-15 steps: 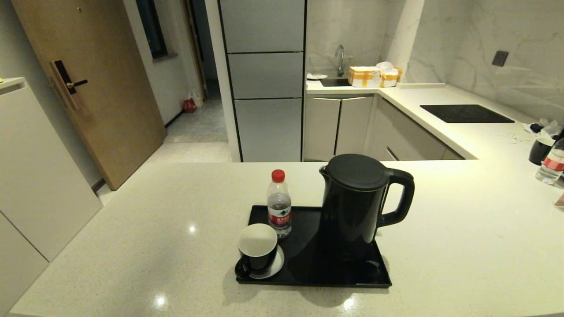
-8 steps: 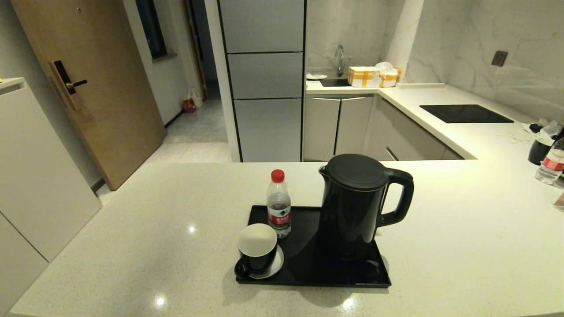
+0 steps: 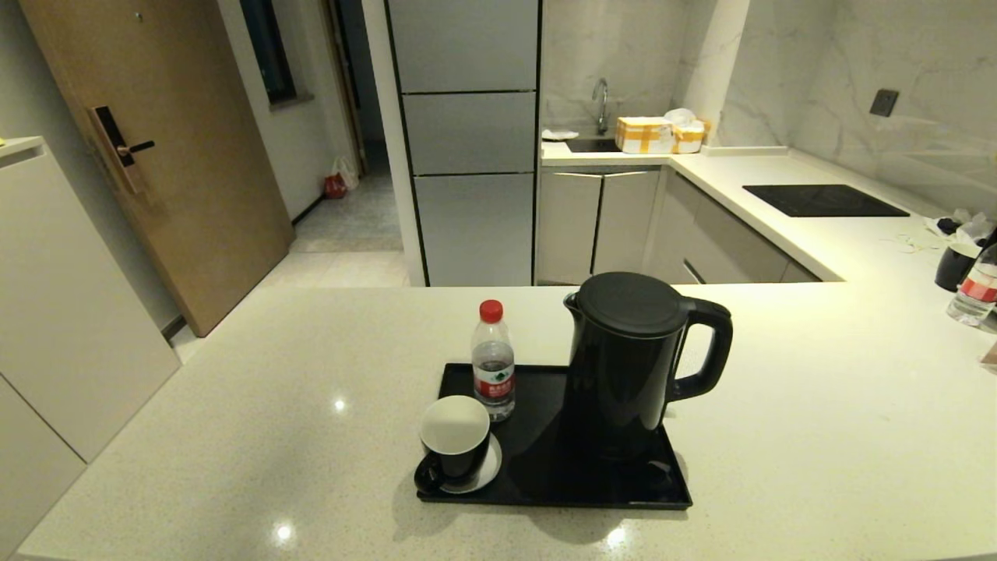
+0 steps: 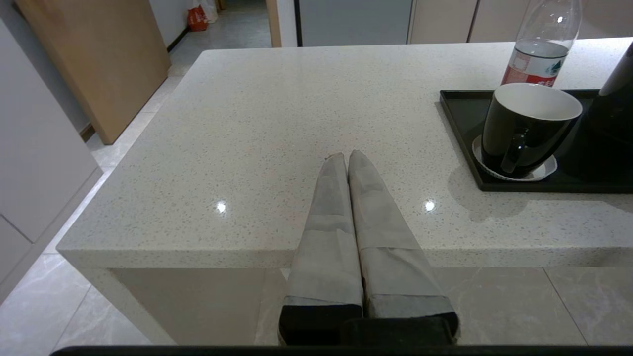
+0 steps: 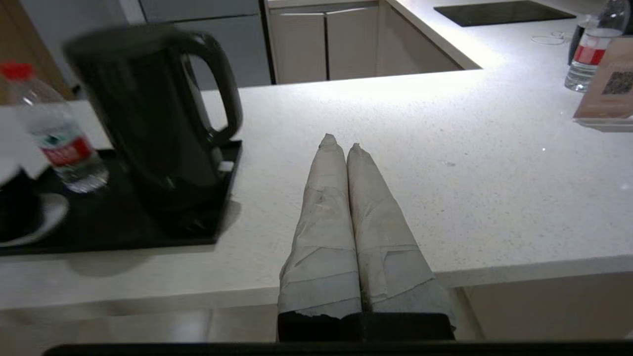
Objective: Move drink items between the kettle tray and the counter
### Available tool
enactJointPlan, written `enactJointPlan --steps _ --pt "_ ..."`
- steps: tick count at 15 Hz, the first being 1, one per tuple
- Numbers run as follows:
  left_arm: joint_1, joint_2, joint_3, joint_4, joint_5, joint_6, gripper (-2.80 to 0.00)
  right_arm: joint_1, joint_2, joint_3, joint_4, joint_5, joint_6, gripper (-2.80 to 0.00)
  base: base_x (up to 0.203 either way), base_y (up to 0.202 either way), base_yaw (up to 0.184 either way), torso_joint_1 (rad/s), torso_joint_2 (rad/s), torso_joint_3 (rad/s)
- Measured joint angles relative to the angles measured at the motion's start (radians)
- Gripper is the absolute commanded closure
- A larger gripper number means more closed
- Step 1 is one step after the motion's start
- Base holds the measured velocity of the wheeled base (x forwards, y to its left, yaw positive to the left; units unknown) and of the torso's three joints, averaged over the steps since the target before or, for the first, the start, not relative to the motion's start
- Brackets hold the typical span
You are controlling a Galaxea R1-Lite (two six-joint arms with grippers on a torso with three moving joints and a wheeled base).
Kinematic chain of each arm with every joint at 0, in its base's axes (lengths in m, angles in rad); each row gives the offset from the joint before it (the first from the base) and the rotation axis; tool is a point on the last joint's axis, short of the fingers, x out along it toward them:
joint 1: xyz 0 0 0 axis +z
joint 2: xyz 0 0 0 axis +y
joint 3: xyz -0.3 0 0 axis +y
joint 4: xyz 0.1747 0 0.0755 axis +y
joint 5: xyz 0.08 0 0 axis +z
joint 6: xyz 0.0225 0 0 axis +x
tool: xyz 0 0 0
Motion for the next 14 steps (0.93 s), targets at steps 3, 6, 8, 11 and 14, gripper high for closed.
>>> enactJointPlan --steps 3,6,8,11,14 --pt "0.000 0.000 0.000 0.000 0.000 0.000 0.00 -0.001 -0.001 0.144 -0.108 0.073 -0.043 0.00 0.000 0.000 0.000 0.000 0.00 0.000" --pt "0.000 0.000 0.000 -0.001 0.000 0.000 0.00 -0.001 -0.001 0.164 -0.086 0.083 -0.060 0.00 0.000 0.000 0.000 0.000 0.00 0.000" --pt "0.000 0.000 0.000 -0.001 0.000 0.000 0.00 -0.001 -0.001 0.166 -0.087 0.078 -0.057 0.00 0.000 0.000 0.000 0.000 0.00 0.000" --pt "0.000 0.000 0.000 0.000 0.000 0.000 0.00 -0.001 -0.001 0.167 -0.087 0.077 -0.054 0.00 0.000 0.000 0.000 0.000 0.00 0.000" --pt "0.000 0.000 0.000 -0.001 0.000 0.000 0.00 -0.001 -0.001 0.167 -0.092 0.069 -0.006 0.00 0.000 0.000 0.000 0.000 0.00 0.000"
